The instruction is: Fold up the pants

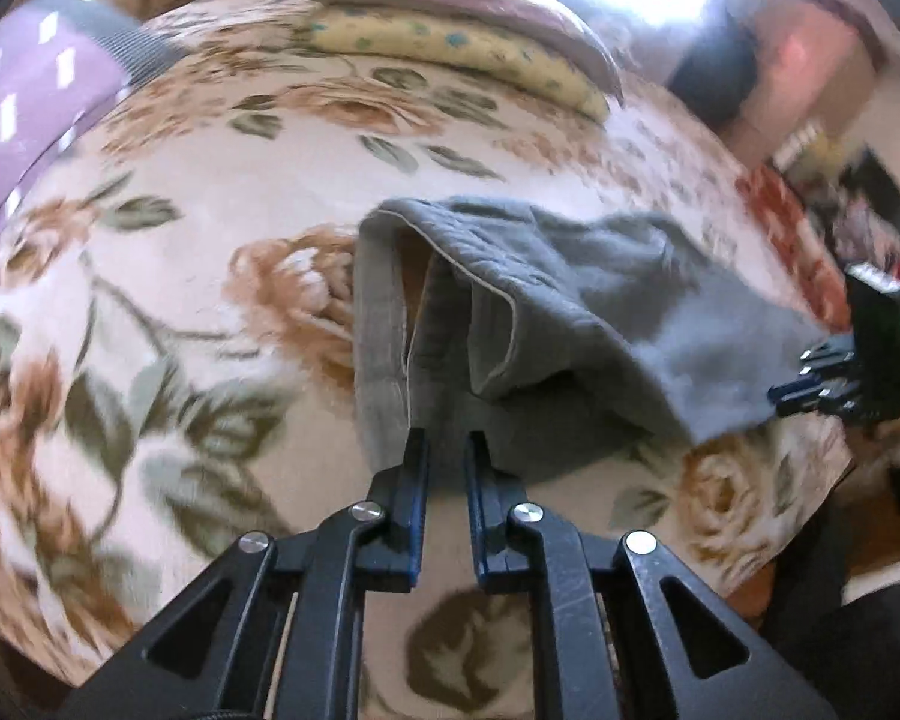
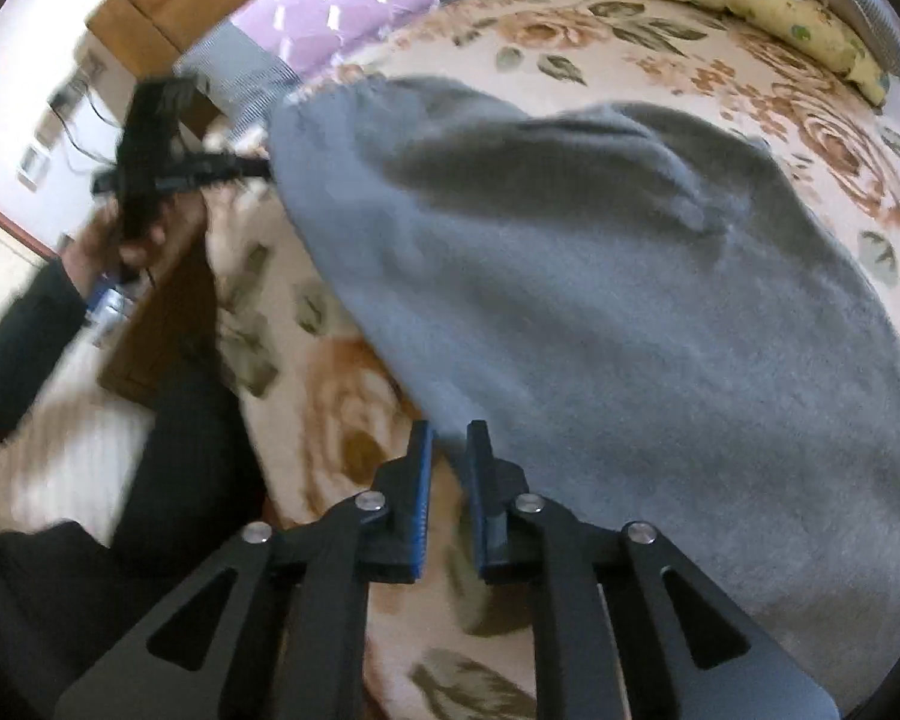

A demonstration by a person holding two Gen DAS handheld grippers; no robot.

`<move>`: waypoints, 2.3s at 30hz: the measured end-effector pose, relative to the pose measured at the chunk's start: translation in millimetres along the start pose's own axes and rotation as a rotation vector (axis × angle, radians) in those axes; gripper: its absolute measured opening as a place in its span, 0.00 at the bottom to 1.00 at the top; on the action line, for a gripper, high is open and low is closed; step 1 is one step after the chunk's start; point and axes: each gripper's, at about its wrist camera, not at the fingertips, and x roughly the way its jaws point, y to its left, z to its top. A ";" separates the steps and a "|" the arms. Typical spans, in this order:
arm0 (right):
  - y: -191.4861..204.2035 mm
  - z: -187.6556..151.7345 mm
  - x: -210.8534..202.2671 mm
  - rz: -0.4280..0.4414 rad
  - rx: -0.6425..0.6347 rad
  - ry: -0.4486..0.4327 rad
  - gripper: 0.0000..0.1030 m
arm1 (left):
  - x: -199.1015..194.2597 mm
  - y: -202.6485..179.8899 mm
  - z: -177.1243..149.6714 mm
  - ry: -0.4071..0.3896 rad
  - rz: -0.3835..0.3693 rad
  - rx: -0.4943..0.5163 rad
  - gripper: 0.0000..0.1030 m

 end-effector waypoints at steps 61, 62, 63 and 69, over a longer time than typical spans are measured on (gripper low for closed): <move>-89.4 3.9 -62.2 -0.281 0.489 -0.329 0.51 | -43.1 -43.1 1.7 -0.227 0.210 -0.259 0.20; -90.0 -10.3 -66.3 -0.289 0.512 -0.329 0.51 | -38.0 -53.9 6.1 -0.228 0.185 -0.240 0.20; -91.6 -25.6 -70.4 -0.302 0.540 -0.328 0.51 | -31.3 -66.0 11.7 -0.223 0.161 -0.215 0.21; -110.8 -118.1 -119.9 -0.396 0.705 -0.374 0.51 | 23.7 -165.9 43.8 -0.156 -0.006 -0.002 0.23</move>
